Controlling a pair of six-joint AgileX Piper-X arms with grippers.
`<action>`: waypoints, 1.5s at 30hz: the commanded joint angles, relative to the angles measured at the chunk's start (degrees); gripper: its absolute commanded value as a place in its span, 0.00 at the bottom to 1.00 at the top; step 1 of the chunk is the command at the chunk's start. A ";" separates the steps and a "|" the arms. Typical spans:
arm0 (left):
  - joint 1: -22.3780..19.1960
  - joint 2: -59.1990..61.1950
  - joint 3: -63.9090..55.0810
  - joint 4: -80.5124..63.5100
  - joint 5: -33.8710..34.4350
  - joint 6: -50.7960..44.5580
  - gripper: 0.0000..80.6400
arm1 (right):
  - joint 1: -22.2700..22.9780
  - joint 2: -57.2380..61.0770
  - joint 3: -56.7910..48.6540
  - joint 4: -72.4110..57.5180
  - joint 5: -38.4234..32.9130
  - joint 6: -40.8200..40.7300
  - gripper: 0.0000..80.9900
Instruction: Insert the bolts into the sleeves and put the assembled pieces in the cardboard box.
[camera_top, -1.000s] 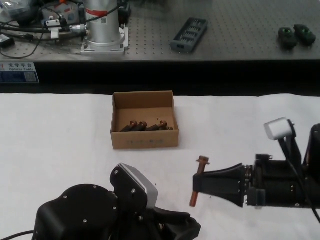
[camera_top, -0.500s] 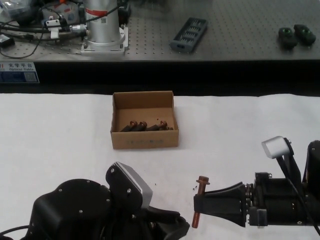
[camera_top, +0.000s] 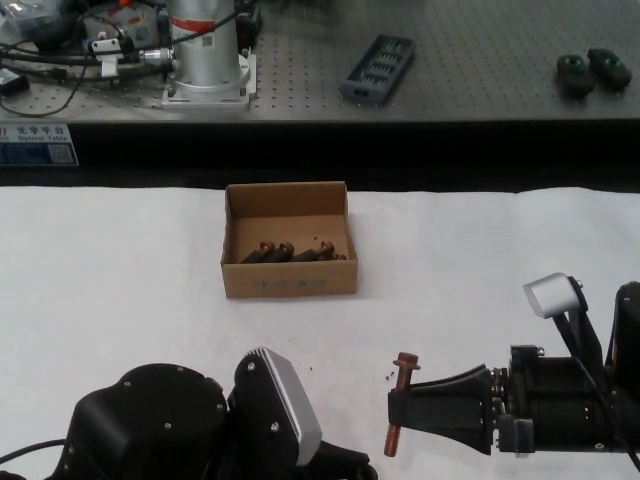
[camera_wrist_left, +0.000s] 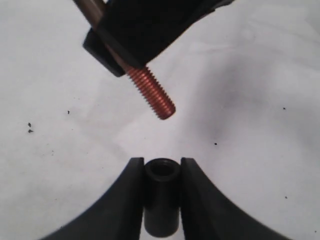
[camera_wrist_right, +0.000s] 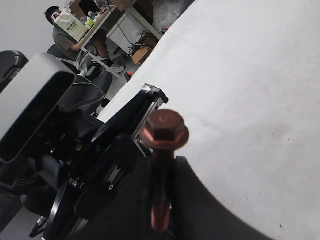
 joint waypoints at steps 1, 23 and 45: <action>0.11 -0.03 -0.05 -0.12 0.49 3.94 0.09 | 0.25 -0.72 -0.03 -0.10 -0.34 0.04 0.05; 0.11 -0.03 -0.05 -7.72 5.93 -10.02 0.09 | 0.25 -0.72 -0.03 -0.10 -0.11 0.04 0.05; 0.11 -0.03 -0.05 -11.29 6.07 -17.86 0.09 | 5.44 -0.72 -0.03 0.40 3.57 -0.21 0.05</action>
